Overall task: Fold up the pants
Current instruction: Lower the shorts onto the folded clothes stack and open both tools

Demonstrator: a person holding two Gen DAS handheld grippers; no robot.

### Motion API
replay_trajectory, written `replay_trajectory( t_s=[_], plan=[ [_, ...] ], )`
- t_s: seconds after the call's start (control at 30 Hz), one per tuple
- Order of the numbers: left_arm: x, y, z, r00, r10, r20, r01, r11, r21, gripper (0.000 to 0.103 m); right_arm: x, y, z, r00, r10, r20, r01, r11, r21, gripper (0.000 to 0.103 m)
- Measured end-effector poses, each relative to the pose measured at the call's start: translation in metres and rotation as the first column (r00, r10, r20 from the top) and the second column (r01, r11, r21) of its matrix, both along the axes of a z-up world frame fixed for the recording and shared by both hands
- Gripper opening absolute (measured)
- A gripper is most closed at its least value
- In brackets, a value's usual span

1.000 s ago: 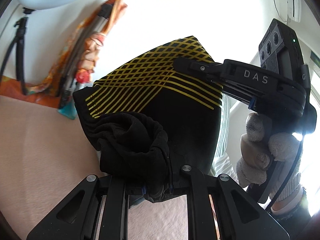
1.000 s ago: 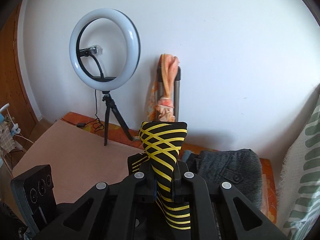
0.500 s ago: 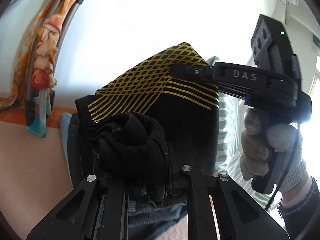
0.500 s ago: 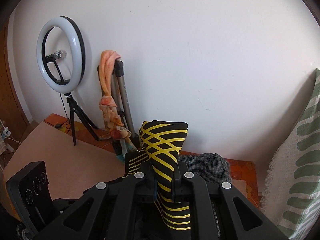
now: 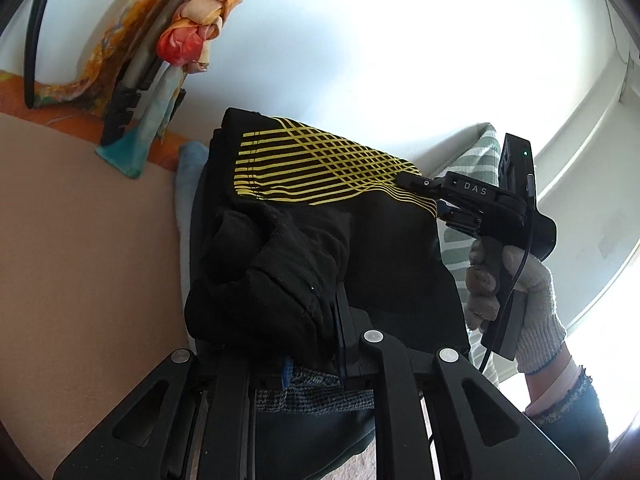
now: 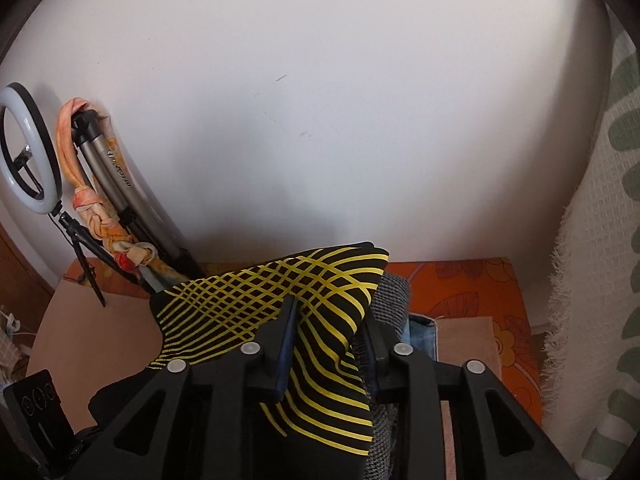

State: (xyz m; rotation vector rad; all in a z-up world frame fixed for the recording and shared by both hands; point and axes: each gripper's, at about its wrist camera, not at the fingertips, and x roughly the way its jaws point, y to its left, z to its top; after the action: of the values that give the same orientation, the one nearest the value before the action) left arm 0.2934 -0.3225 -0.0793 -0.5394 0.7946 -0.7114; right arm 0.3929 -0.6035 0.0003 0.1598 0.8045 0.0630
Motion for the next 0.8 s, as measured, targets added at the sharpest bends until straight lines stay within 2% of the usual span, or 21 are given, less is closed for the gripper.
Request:
replay_trajectory(
  t_s=[0.03, 0.17, 0.3, 0.4, 0.5, 0.57, 0.6, 0.63, 0.67, 0.7, 0.77, 0.8],
  plan=[
    [0.0, -0.001, 0.0, 1.0, -0.005, 0.004, 0.005, 1.0, 0.012, 0.013, -0.004, -0.004, 0.0, 1.0, -0.02, -0.002, 0.02, 1.0, 0.004, 0.051],
    [-0.002, -0.003, 0.0, 1.0, -0.011, 0.003, 0.011, 1.0, 0.024, 0.013, -0.04, -0.012, 0.008, 0.998, -0.054, 0.02, 0.052, 0.996, 0.076, 0.051],
    [0.004, -0.005, -0.004, 1.0, -0.011, -0.01, 0.011, 1.0, 0.018, 0.013, -0.096, -0.008, 0.004, 0.999, -0.047, 0.013, 0.045, 0.993, 0.111, 0.053],
    [0.009, -0.007, -0.005, 1.0, -0.012, -0.01, 0.012, 1.0, 0.018, 0.013, -0.125, 0.0, -0.013, 0.999, -0.007, -0.041, 0.013, 0.99, 0.14, 0.053],
    [0.011, -0.009, -0.003, 1.0, -0.014, -0.01, 0.015, 1.0, 0.026, 0.013, -0.136, 0.002, -0.032, 0.995, 0.002, -0.104, 0.017, 0.983, 0.185, 0.053],
    [0.013, -0.011, -0.002, 1.0, -0.021, -0.016, 0.021, 0.999, 0.029, 0.013, -0.137, 0.003, -0.035, 0.994, 0.021, -0.112, 0.004, 0.977, 0.215, 0.041],
    [0.015, -0.012, -0.001, 1.0, -0.023, -0.017, 0.023, 0.999, 0.031, 0.013, -0.137, 0.006, -0.035, 0.993, 0.036, -0.115, -0.011, 0.978, 0.21, 0.026],
    [0.015, -0.012, 0.0, 1.0, -0.024, -0.017, 0.025, 0.999, 0.034, 0.013, -0.137, 0.01, -0.033, 0.993, 0.036, -0.112, -0.015, 0.983, 0.183, 0.016],
    [0.014, -0.011, 0.002, 1.0, -0.025, -0.016, 0.026, 0.999, 0.032, 0.014, -0.137, 0.013, -0.03, 0.993, 0.04, -0.107, -0.023, 0.987, 0.156, 0.01],
    [0.013, -0.009, 0.003, 0.999, -0.029, -0.023, 0.03, 0.999, 0.028, 0.014, -0.136, 0.014, -0.025, 0.994, 0.046, -0.103, -0.032, 0.99, 0.135, 0.005],
    [0.011, -0.009, 0.002, 0.997, -0.057, -0.051, 0.058, 0.998, 0.029, 0.028, -0.137, 0.01, -0.015, 0.995, 0.042, -0.096, -0.034, 0.995, 0.089, 0.004],
    [0.009, -0.011, 0.001, 0.995, -0.075, -0.064, 0.078, 0.996, 0.04, 0.03, -0.138, 0.004, -0.009, 0.995, 0.03, -0.092, -0.024, 0.997, 0.073, 0.004]
  ],
)
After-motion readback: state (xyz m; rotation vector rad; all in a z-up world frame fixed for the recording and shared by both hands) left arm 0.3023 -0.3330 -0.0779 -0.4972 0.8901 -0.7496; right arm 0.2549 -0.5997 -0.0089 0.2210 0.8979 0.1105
